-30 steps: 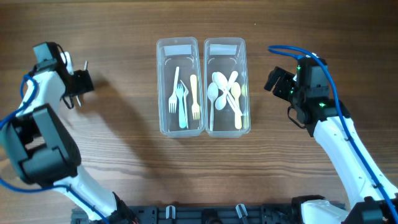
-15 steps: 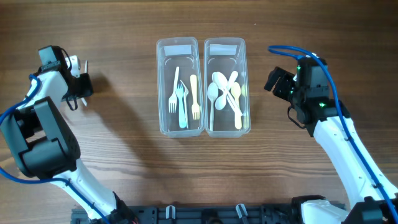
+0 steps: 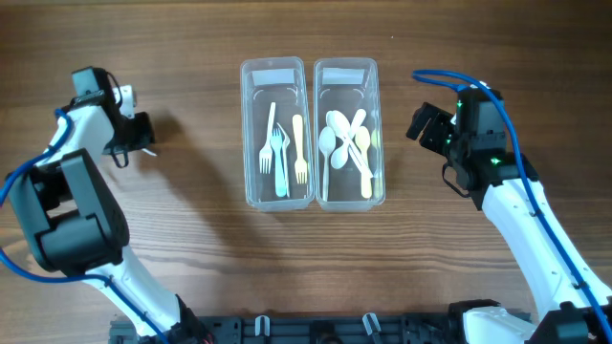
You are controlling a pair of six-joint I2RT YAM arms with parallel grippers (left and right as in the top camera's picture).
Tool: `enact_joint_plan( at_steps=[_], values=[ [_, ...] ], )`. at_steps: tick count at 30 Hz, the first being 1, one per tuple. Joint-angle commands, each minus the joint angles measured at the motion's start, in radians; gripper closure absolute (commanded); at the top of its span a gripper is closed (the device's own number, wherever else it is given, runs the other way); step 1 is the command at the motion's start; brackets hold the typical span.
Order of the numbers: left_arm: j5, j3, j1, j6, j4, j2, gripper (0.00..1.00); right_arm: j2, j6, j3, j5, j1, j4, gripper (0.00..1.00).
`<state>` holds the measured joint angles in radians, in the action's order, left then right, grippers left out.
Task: Pack container
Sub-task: 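Close the left gripper on the white fork and lift it, then lower the white fork into the left container and open the gripper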
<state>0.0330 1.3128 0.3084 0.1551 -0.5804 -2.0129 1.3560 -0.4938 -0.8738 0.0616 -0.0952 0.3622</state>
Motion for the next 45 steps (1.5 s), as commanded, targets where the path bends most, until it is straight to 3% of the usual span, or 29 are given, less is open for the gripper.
enact_joint_plan(
  at_steps=[1, 8, 17, 23, 28, 38, 40, 42, 45],
  values=[
    [0.026, -0.006, -0.043, -0.023, 0.0, 0.117, 0.96, 0.003, -0.005, 0.0, 0.021, -0.001, -0.003, 0.0],
    [0.026, -0.005, -0.132, -0.095, 0.0, 0.323, 0.96, 0.003, -0.006, 0.0, 0.021, -0.001, -0.003, 0.0],
    [0.093, -0.005, -0.363, -0.331, -0.098, 0.537, 0.96, 0.003, -0.006, 0.0, 0.021, -0.001, -0.003, 0.0],
    [0.109, -0.006, -0.56, -0.429, -0.157, 0.522, 0.96, 0.003, -0.006, 0.0, 0.021, -0.001, -0.003, 0.0],
    [0.104, -0.006, -0.672, -0.436, -0.169, 0.464, 0.96, 0.003, -0.006, 0.0, 0.021, -0.001, -0.003, 0.0],
    [0.071, -0.007, -0.717, -0.436, -0.164, 0.369, 0.95, 0.003, -0.006, 0.0, 0.021, -0.001, -0.003, 0.0],
    [0.069, -0.006, -0.716, -0.433, -0.164, 0.366, 0.89, 0.003, -0.006, 0.0, 0.021, -0.001, -0.003, 0.0],
    [0.058, -0.007, -0.716, -0.432, -0.163, 0.366, 0.54, 0.003, -0.006, 0.0, 0.021, -0.001, -0.003, 0.0],
    [0.052, -0.006, -0.716, -0.432, -0.148, 0.366, 0.36, 0.003, -0.005, 0.0, 0.021, -0.001, -0.003, 0.0]
  ],
)
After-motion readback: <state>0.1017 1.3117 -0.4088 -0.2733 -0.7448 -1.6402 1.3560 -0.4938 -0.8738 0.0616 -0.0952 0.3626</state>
